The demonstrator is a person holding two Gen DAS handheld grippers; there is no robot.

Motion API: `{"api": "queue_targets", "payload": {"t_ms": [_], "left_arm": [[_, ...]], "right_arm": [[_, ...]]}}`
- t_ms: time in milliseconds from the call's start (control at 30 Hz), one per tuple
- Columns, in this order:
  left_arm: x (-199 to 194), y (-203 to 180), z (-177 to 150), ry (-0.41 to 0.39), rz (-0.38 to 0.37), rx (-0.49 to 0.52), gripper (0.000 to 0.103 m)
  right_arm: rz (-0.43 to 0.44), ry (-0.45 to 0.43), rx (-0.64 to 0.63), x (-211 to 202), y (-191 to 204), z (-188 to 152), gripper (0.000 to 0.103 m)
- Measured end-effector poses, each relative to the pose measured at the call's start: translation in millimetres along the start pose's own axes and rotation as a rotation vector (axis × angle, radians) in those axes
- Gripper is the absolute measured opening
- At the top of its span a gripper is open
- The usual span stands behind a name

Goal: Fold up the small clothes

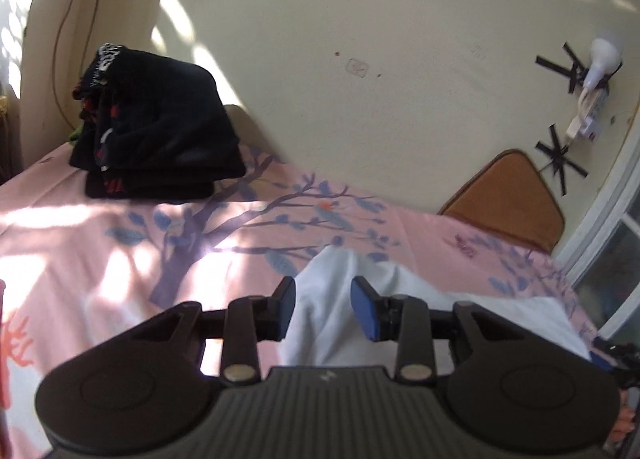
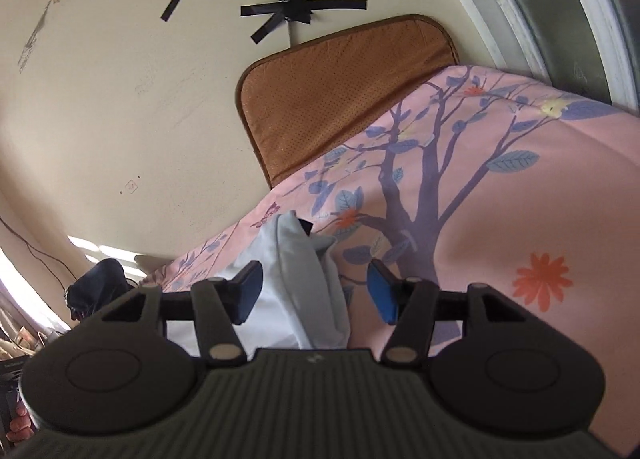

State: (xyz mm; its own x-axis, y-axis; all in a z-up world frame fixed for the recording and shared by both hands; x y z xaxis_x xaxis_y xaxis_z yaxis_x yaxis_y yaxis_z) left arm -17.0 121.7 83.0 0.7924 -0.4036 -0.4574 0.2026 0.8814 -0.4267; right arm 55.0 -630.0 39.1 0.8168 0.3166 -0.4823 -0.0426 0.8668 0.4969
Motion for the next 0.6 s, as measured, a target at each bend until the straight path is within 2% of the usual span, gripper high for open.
{"api": "queue_targets", "payload": {"t_ms": [100, 233, 367, 433, 467, 500, 567, 600], "left_arm": [[30, -18, -6, 0.043, -0.108, 0.016, 0.029], [73, -46, -21, 0.102, -0.164, 0.085, 0.028], [119, -55, -32, 0.195, -0.169, 0.080, 0.019], [140, -53, -44, 0.249, -0.119, 0.102, 0.016], [150, -51, -50, 0.277, -0.086, 0.114, 0.010], [153, -48, -55, 0.247, -0.068, 0.134, 0.006], [152, -46, -60, 0.223, -0.074, 0.166, 0.006], [151, -44, -59, 0.224, -0.077, 0.152, 0.006]], "right_arm": [[0.008, 0.035, 0.034, 19, -2, 1, 0.062], [0.024, 0.074, 0.029, 36, 5, -2, 0.061], [0.020, 0.092, 0.002, 46, 12, -2, 0.060], [0.026, 0.105, -0.003, 50, 18, -3, 0.060], [0.030, 0.113, -0.011, 52, 21, -4, 0.060], [0.028, 0.117, -0.026, 54, 26, -6, 0.060], [0.029, 0.138, -0.055, 60, 35, -10, 0.047], [0.026, 0.157, -0.057, 63, 38, -12, 0.034]]}}
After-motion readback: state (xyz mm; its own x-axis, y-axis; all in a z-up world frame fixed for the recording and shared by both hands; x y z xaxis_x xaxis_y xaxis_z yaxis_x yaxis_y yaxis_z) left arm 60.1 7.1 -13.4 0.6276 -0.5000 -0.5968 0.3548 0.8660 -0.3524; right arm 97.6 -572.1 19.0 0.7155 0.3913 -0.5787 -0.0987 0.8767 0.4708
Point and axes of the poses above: each gripper's, at about its wrist camera, not at the fingertips, and x roughly the way its jaws point, y to its left, z to its top, the point moved 2 cm from there along x, roughly the way its jaws point, and after that the axes turned 8 degrees about -z, right-handed, at the moved point
